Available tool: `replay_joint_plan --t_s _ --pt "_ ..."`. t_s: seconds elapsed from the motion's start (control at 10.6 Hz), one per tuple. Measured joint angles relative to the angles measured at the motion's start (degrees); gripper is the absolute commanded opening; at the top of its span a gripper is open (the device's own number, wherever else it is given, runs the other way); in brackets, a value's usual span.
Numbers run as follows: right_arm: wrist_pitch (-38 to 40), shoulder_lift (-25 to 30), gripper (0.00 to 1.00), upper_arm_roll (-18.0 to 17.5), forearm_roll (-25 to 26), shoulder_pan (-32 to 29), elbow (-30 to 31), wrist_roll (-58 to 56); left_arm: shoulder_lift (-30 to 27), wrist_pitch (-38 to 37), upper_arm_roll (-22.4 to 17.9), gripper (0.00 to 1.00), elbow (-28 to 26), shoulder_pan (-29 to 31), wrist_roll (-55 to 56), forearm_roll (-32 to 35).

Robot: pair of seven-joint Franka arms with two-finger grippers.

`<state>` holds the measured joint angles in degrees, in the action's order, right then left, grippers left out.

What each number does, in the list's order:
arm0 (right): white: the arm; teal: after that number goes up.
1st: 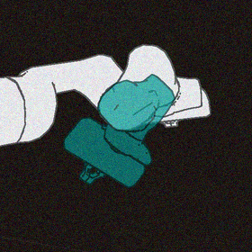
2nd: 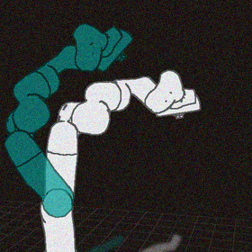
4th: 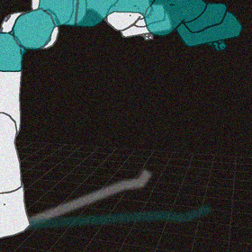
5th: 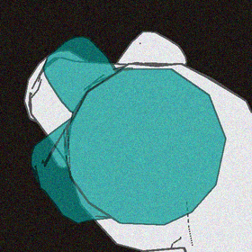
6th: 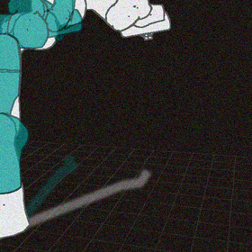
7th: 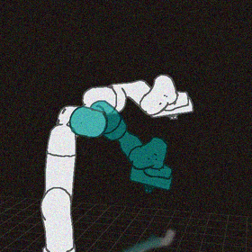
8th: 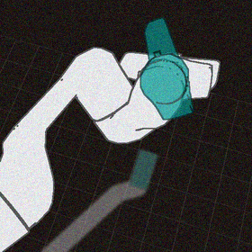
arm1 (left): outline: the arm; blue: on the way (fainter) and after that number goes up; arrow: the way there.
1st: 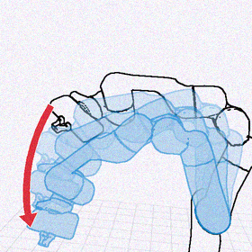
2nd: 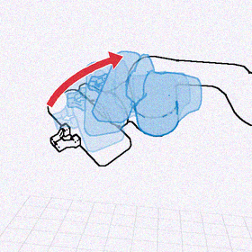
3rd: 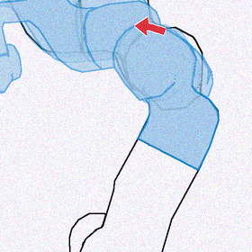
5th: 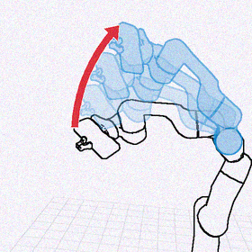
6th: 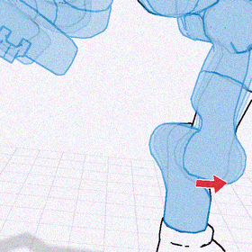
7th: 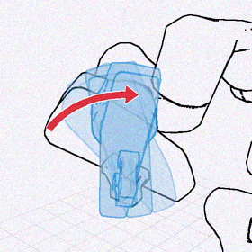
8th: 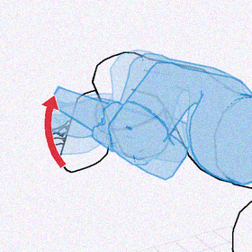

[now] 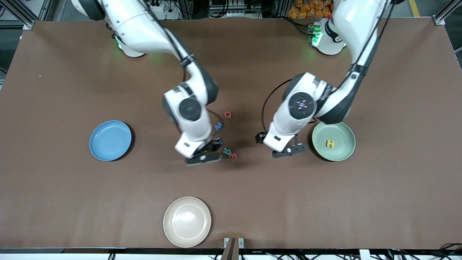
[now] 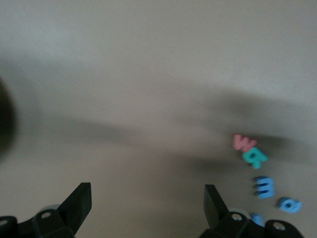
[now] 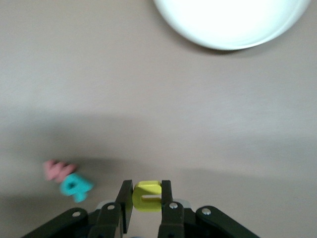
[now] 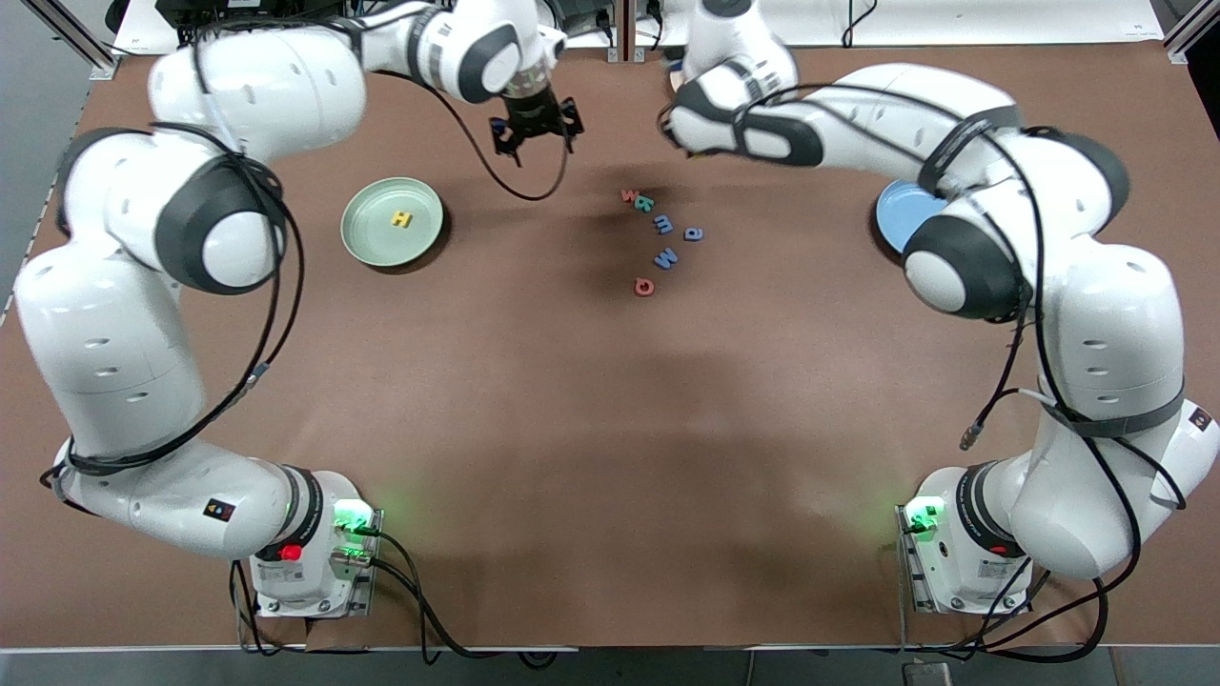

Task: Sort upper and lower case letters into plates
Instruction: 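Place the u on the blue plate while the left gripper grasps the R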

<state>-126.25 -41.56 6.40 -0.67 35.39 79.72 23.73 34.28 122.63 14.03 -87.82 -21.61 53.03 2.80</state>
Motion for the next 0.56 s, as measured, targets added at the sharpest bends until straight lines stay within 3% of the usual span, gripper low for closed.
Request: replay_joint_plan --t_s 0.38,0.56 --pt "8.95 2.88 0.0 0.28 0.0 -12.18 0.26 -5.17 7.29 9.54 -3.58 1.0 4.14 -6.75 17.85 -3.89" --pt "9.52 4.81 0.0 0.3 0.0 -17.84 3.13 -9.37 10.67 12.29 -6.63 1.0 6.62 -10.28 24.73 -6.84"
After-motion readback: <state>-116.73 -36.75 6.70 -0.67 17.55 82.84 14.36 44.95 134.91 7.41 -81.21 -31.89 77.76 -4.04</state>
